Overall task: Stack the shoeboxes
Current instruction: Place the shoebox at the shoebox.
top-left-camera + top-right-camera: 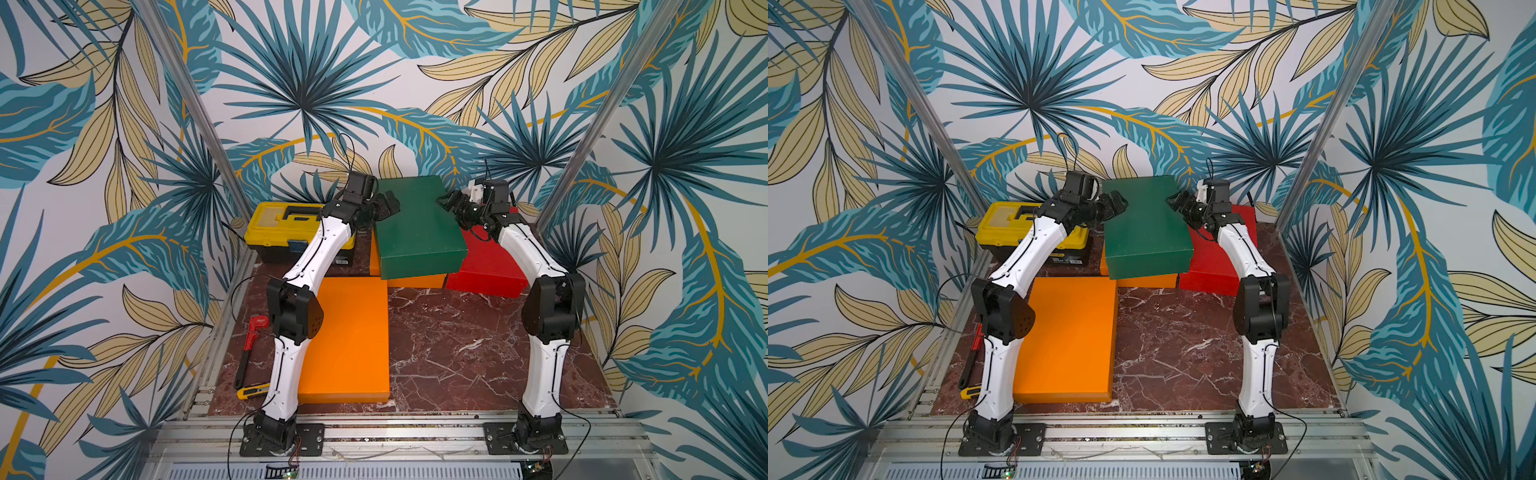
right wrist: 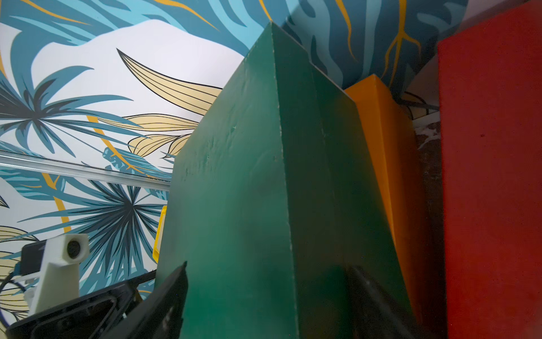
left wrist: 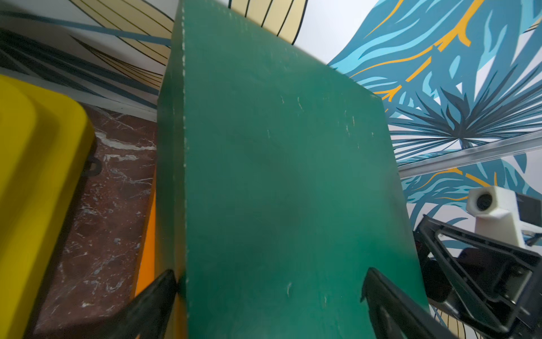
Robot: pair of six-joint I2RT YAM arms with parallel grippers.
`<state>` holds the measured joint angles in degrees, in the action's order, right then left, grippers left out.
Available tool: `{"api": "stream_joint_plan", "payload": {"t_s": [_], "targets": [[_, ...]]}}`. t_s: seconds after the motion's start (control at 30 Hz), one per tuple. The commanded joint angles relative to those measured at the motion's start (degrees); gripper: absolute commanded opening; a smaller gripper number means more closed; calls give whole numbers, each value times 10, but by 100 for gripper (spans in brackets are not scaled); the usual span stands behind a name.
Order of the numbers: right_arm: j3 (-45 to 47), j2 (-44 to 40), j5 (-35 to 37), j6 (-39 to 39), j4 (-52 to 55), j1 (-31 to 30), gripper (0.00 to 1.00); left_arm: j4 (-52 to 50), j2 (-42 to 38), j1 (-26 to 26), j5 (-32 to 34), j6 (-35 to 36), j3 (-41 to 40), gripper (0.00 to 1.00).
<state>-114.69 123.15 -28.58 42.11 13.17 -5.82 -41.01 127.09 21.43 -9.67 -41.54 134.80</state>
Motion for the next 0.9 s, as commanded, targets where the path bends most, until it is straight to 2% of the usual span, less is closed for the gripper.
{"api": "stream_joint_plan", "payload": {"t_s": [0.0, 0.27, 0.6, 0.87], "targets": [[2, 2, -14, 0, -16, -16, 86, 26, -53, 14, -16, 20, -17, 100], [66, -68, 69, -43, 53, -17, 88, 26, -127, 12, -9, 24, -91, 99], [264, -224, 123, -58, 45, -23, 88, 26, -260, 48, 20, 28, -276, 100], [378, -343, 162, -83, 73, -69, 83, 26, -350, 84, 23, 17, -385, 94]]}}
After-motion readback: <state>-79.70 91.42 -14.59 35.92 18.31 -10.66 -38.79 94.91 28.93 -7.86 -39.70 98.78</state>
